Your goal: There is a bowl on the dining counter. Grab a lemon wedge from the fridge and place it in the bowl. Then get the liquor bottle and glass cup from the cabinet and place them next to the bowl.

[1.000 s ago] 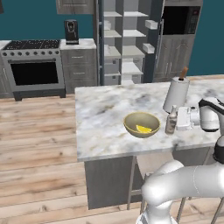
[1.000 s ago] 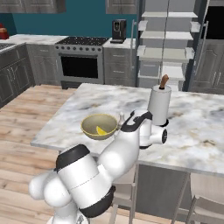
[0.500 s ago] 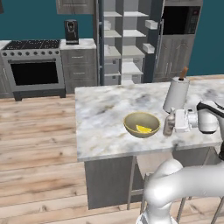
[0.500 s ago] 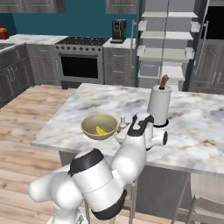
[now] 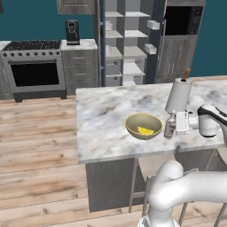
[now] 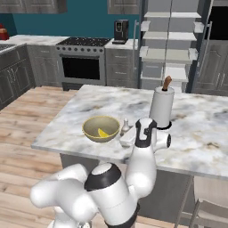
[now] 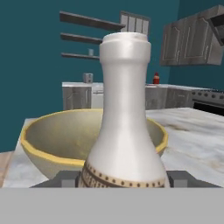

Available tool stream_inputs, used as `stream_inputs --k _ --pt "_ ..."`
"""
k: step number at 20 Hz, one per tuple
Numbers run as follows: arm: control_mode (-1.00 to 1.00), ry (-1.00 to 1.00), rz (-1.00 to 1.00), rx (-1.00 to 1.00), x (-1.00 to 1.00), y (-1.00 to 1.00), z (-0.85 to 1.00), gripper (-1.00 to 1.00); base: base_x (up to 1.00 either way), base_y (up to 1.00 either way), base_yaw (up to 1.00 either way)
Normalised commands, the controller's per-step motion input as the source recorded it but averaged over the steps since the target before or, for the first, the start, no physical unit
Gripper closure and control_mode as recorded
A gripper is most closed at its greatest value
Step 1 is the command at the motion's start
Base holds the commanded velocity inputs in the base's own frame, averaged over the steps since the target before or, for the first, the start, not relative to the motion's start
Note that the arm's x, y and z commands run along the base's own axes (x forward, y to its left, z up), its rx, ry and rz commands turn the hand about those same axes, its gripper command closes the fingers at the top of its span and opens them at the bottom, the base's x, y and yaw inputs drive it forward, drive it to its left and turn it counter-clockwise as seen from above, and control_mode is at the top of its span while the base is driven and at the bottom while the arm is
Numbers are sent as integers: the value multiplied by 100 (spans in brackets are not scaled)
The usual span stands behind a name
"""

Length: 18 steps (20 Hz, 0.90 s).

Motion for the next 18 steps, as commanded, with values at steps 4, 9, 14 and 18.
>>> stream_inputs --k 4,9,14,18 --pt "-100 -1 0 0 25 0 -5 100 0 0 0" --pt "-100 -2 0 0 27 0 -5 100 0 0 0" --pt "-100 0 0 0 14 0 -16 100 0 0 0" --pt "-100 0 0 0 8 0 -25 100 0 0 0"
